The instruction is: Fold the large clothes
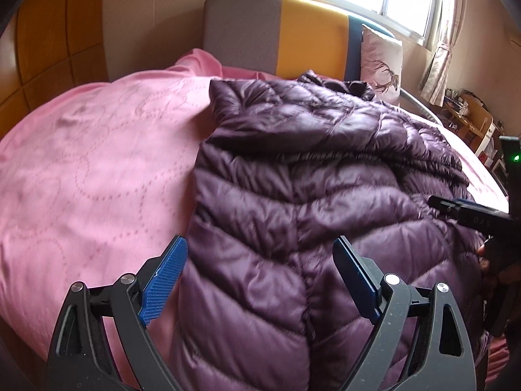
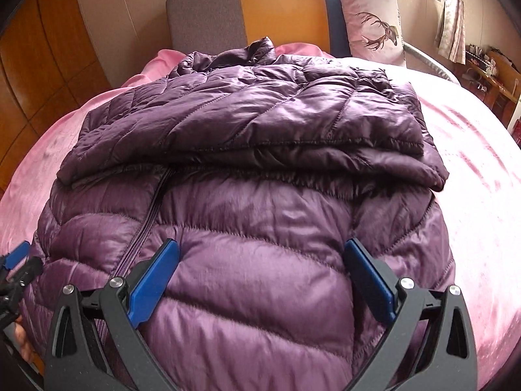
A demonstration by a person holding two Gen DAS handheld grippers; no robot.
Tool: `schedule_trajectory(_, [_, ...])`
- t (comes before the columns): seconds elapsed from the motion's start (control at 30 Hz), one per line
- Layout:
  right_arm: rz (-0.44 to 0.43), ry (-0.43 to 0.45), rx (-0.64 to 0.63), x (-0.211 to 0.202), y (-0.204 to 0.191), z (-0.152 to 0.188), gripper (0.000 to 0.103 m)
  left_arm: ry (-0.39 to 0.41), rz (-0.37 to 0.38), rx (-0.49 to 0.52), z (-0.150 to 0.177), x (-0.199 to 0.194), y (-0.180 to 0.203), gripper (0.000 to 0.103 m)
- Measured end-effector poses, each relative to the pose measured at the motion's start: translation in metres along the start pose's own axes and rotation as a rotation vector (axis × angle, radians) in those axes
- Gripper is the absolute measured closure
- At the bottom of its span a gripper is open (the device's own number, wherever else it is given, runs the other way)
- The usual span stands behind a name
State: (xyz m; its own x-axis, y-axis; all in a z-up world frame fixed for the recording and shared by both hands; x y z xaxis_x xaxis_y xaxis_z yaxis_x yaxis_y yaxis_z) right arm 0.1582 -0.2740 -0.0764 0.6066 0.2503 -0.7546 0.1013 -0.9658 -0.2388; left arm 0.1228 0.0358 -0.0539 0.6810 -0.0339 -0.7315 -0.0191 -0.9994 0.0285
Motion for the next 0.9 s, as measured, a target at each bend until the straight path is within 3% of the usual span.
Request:
schedule_trajectory(0.3, [0.037, 0.012, 0.012, -0.041, 0.024, 0.020, 0.002, -0.032, 0.018, -0.031, 0.028, -0.007, -0.011, 0.013])
schedule_trajectory(0.57, [0.107, -0.006, 0.115, -0.083, 0.081, 0.059, 0.002, -0.046, 0.019, -0.014, 0.039, -0.025, -0.016, 0.013])
schedule_trajectory(0.77, [0.003, -0.052, 0.216, -0.101, 0.107, 0.100, 0.002, -0.068, 0.030, 0.021, 0.056, -0.038, -0.018, 0.013])
schedule_trajectory(0.9, [-0.058, -0.076, 0.229, -0.109, 0.105, 0.126, 0.002, -0.097, 0.080, 0.026, 0.069, -0.046, -0.020, 0.013])
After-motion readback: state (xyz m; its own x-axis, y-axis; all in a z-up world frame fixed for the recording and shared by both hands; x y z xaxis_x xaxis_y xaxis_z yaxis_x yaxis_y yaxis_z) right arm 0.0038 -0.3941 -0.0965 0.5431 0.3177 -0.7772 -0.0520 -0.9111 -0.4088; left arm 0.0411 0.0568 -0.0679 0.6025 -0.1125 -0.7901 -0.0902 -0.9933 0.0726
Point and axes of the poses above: each gripper's, at about its wrist camera, not at the fingertips, and x roughly the way its jaws point, y to its right, z to its underside, the point moved 3 cm from there along x, roughly the way its jaws point, and after that the axes turned 6 degrees about -z, right-handed, at the moved point
